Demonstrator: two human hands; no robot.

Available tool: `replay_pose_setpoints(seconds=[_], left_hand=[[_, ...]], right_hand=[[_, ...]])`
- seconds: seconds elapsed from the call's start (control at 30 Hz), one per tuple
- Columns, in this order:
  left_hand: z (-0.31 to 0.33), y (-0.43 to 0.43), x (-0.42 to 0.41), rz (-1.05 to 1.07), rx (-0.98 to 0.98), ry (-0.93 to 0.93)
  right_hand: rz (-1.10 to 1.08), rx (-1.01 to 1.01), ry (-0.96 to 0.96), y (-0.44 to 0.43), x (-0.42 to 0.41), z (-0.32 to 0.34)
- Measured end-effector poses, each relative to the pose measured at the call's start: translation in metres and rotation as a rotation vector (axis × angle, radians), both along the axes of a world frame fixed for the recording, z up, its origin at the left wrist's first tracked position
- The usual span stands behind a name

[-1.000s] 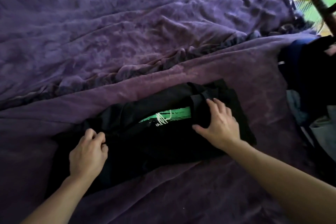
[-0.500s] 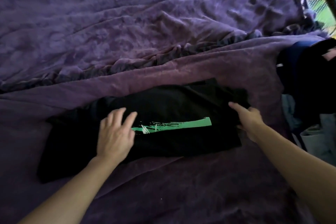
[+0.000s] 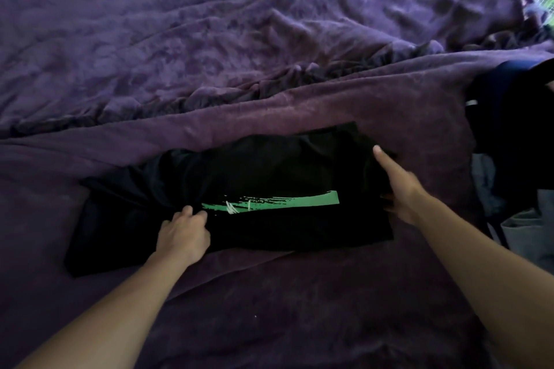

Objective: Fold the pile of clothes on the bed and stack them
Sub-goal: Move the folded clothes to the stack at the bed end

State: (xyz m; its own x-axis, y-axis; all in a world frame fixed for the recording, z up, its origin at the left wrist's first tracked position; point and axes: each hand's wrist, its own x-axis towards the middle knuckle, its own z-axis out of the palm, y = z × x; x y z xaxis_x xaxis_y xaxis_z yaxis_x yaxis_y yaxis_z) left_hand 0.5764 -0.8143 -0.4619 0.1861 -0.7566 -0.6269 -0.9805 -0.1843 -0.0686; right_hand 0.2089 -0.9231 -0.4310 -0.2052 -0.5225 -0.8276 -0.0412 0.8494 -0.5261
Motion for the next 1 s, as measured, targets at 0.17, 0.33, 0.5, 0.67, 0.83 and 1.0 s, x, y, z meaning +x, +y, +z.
replay_pose_setpoints(seconds=[0.17, 0.33, 0.5, 0.67, 0.83, 1.0], left_hand=[[0.01, 0.021, 0.0, 0.101, -0.04, 0.072], [0.025, 0.049, 0.013, 0.248, -0.079, 0.159], [0.029, 0.069, 0.019, 0.394, -0.17, 0.252], [0.032, 0.07, 0.011, 0.367, -0.424, 0.305], [0.029, 0.048, -0.013, 0.101, -0.518, 0.379], [0.003, 0.015, -0.009, -0.009, -0.126, 0.486]], right_hand=[[0.214, -0.031, -0.009, -0.002, 0.007, 0.018], [0.41, -0.486, 0.472, 0.012, 0.076, 0.056], [0.888, -0.404, 0.326, 0.038, 0.186, 0.04], [0.902, -0.064, -0.03, 0.048, 0.208, -0.006], [0.426, -0.51, 0.505, 0.025, 0.143, -0.015], [0.345, -0.006, 0.104, 0.021, 0.149, -0.023]])
